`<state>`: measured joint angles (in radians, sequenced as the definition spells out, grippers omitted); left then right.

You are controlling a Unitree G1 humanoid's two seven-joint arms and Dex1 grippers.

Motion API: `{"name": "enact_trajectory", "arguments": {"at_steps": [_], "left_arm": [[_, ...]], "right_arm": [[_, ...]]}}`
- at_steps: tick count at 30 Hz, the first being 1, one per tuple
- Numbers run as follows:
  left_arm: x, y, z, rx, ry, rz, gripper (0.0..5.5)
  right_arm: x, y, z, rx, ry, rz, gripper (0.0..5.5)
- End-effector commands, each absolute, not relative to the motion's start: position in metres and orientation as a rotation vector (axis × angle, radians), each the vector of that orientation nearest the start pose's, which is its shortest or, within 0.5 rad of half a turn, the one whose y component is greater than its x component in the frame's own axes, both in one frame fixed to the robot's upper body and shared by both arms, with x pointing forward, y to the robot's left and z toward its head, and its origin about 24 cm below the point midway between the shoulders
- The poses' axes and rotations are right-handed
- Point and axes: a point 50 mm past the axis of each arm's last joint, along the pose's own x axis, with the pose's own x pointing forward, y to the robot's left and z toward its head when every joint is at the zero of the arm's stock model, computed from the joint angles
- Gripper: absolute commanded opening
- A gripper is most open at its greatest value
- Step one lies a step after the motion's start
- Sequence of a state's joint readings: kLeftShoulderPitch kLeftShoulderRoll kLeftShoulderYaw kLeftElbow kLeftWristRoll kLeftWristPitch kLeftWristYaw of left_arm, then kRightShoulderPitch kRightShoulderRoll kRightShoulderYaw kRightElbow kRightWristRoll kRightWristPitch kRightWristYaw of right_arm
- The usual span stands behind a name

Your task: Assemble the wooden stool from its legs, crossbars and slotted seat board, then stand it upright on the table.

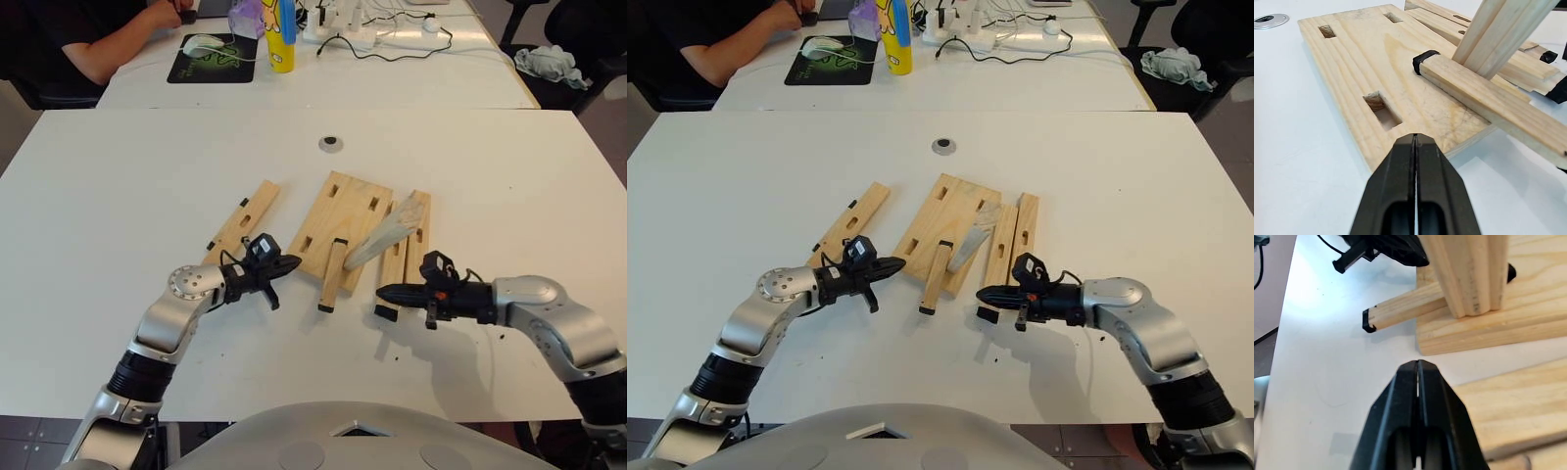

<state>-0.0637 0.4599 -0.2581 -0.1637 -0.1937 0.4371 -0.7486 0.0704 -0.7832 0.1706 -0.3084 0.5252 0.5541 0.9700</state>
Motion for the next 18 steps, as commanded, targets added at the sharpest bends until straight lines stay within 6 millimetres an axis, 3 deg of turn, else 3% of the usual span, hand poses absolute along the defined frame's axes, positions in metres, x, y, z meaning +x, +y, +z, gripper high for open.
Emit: {"name": "enact_trajectory", "arguments": {"at_steps": [1,7,18], "left_arm": [[0.232,0.147,0.039,0.207,0.445,-0.965,0.00],[0.233,0.145,0.039,0.204,0.442,-0.965,0.00],[0.236,0.142,0.040,0.200,0.428,-0.962,0.00]], "right_arm": [[0.186,-0.171,0.056,-0.025,0.590,1.197,0.04],[0.183,-0.159,0.055,-0.031,0.594,1.230,0.04],[0.193,-0.135,0.045,-0.198,0.567,1.222,0.04]]}}
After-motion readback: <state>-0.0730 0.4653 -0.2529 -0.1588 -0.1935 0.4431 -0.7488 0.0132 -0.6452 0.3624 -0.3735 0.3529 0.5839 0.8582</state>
